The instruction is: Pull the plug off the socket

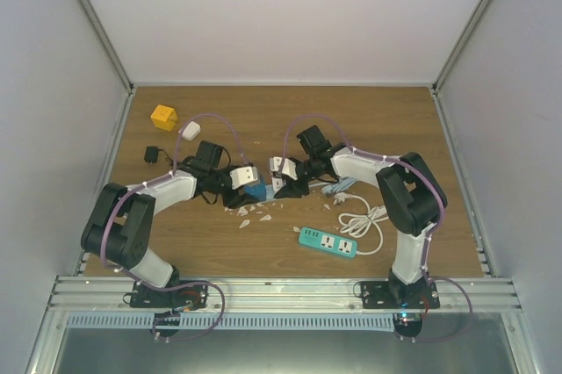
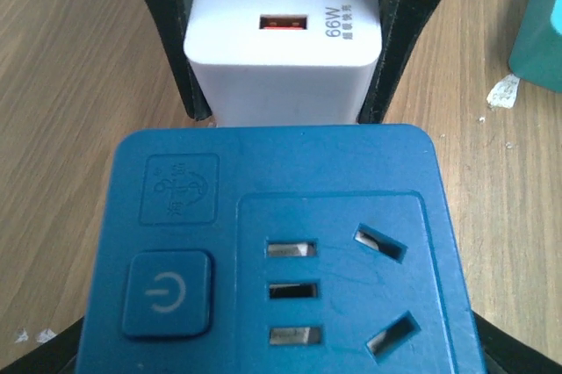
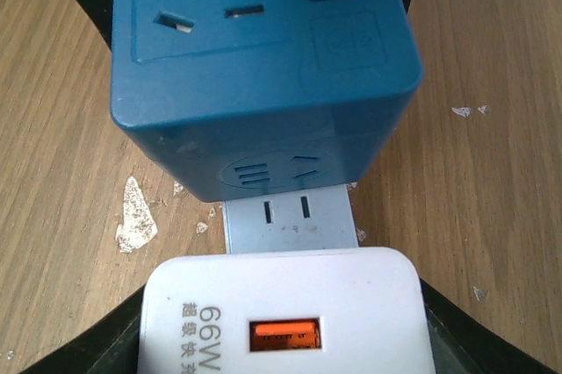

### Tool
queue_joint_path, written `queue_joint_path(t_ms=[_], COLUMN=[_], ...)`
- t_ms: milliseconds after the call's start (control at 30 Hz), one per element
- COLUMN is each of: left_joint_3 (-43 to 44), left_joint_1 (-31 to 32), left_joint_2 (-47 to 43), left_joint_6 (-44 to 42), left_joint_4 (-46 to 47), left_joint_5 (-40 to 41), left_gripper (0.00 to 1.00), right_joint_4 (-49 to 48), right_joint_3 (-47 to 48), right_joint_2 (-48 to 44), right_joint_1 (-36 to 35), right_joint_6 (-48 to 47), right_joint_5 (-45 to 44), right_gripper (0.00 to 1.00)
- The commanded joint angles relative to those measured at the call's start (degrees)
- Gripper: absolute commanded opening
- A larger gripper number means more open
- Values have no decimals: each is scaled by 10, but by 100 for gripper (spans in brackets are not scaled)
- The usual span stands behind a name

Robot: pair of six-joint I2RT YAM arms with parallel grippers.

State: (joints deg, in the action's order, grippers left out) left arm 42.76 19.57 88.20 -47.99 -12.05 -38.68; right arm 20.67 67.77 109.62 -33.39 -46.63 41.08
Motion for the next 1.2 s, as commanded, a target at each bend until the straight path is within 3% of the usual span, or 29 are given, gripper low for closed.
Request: queue_joint_path(t_ms=[0,233,600,800,1167], left_joint_3=[54,57,-13,-15,20], left_joint_1=[0,-2,45,43,22], left_joint_2=[-2,7,-33,-37,-20], left_joint_6=[35,39,-73,-39,67], left_joint_4=[39,46,117,134,125], left_joint_5=[-186,-196,-49,-65,-172], left_gripper=[33,33,33,33,32], right_joint_4=[-26,-21,-10,-7,-16], right_joint_3=[0,6,20,27,-19], right_joint_2=[41,46,58,64,52], right_joint_1=[-11,-11,-11,-11,-12], right_joint_6=[29,31,46,60,53], right_joint_5=[-77,-81,-99,-122,-174], right_gripper=[9,8,3,2,1])
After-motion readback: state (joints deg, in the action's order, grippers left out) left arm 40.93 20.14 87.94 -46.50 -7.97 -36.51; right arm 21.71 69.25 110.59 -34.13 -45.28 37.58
